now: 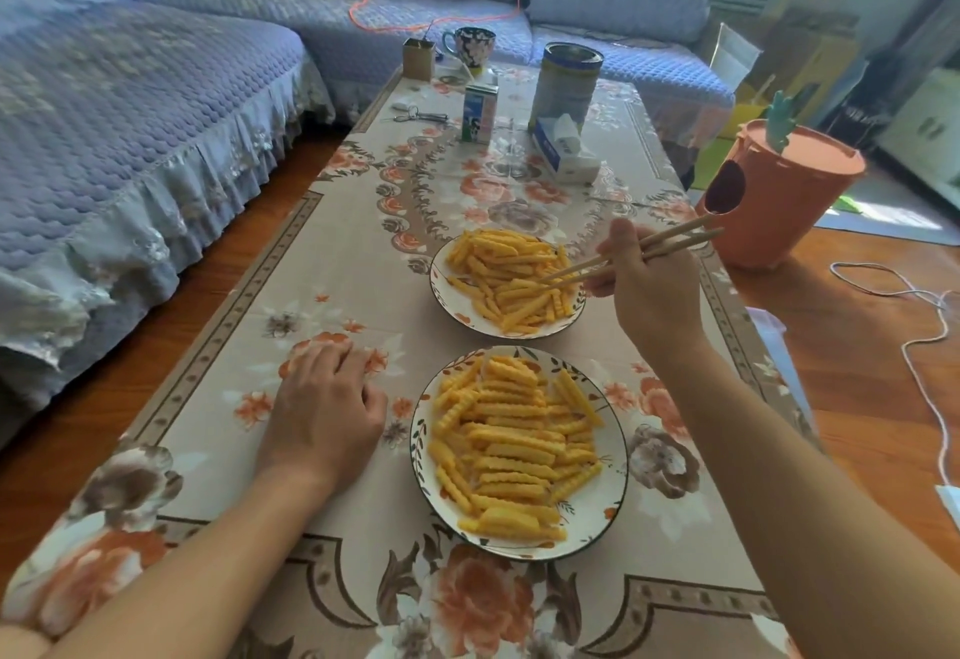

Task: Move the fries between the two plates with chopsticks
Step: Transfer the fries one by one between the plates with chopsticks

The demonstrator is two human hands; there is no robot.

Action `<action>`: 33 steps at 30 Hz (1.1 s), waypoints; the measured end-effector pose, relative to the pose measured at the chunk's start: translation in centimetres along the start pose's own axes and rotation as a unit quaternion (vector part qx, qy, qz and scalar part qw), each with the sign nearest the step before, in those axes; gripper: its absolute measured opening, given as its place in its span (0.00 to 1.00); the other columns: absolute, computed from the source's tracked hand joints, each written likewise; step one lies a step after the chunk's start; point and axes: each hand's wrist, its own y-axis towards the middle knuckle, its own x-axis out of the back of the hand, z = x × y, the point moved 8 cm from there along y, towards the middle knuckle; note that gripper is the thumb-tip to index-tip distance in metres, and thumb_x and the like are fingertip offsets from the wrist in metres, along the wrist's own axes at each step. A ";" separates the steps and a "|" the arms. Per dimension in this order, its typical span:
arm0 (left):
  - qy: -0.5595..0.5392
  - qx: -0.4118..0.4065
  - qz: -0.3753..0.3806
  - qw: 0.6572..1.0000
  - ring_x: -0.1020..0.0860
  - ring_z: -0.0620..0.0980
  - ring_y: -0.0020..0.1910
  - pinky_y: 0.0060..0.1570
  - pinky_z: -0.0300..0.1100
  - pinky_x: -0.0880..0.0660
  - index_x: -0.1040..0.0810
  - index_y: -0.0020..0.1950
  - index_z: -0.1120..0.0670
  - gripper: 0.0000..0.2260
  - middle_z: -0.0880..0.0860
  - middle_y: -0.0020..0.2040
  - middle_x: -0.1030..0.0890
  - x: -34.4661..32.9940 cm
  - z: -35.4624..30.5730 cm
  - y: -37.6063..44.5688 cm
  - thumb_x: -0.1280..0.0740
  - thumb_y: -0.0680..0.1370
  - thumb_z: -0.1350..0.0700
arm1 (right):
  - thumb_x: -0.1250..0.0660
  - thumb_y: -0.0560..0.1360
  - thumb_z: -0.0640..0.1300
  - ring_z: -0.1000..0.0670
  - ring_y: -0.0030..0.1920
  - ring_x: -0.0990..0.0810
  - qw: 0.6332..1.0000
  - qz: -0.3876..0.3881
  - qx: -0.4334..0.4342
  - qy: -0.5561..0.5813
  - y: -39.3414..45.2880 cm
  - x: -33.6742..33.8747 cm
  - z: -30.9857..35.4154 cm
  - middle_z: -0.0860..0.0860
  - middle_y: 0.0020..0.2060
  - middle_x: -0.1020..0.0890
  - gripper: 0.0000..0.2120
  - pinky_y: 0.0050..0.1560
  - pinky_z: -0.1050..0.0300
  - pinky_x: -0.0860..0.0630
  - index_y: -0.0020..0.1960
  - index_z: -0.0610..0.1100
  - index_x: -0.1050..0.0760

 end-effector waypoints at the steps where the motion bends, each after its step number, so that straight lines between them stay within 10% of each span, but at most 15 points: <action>1: 0.001 0.001 0.001 1.000 0.29 0.58 0.71 0.75 0.55 0.36 0.23 0.68 0.56 0.25 0.58 0.67 0.23 0.0 0.0 0.0 0.44 0.76 0.49 | 0.37 0.84 0.51 0.43 0.30 0.15 1.000 0.005 -0.005 0.017 -0.3 0.6 0.4 0.42 0.30 0.16 0.18 0.38 0.46 0.15 0.43 0.41 0.19; 11: -0.014 0.006 -0.013 1.000 0.29 0.61 0.68 0.73 0.57 0.34 0.21 0.66 0.56 0.24 0.60 0.65 0.22 0.1 -0.1 0.0 0.43 0.75 0.49 | 0.37 0.78 0.53 0.35 0.30 0.17 0.971 0.232 -0.061 0.001 -7.7 7.1 1.4 0.35 0.30 0.18 0.21 0.36 0.44 0.19 0.41 0.36 0.20; 19: -0.024 0.016 -0.006 1.000 0.31 0.60 0.71 0.75 0.57 0.37 0.22 0.69 0.55 0.26 0.59 0.69 0.24 -0.1 0.1 0.0 0.45 0.75 0.47 | 0.35 0.82 0.45 0.40 0.29 0.16 0.958 0.273 -0.065 -0.062 -9.0 6.8 0.7 0.42 0.28 0.18 0.16 0.33 0.52 0.18 0.39 0.39 0.19; 33: -0.017 0.009 -0.004 1.000 0.32 0.59 0.72 0.77 0.56 0.39 0.23 0.69 0.56 0.23 0.59 0.69 0.24 0.1 -0.2 -0.3 0.42 0.77 0.50 | 0.35 0.84 0.46 0.42 0.33 0.14 0.994 0.046 -0.061 0.073 -3.7 7.0 -2.0 0.44 0.30 0.16 0.14 0.36 0.51 0.15 0.45 0.39 0.19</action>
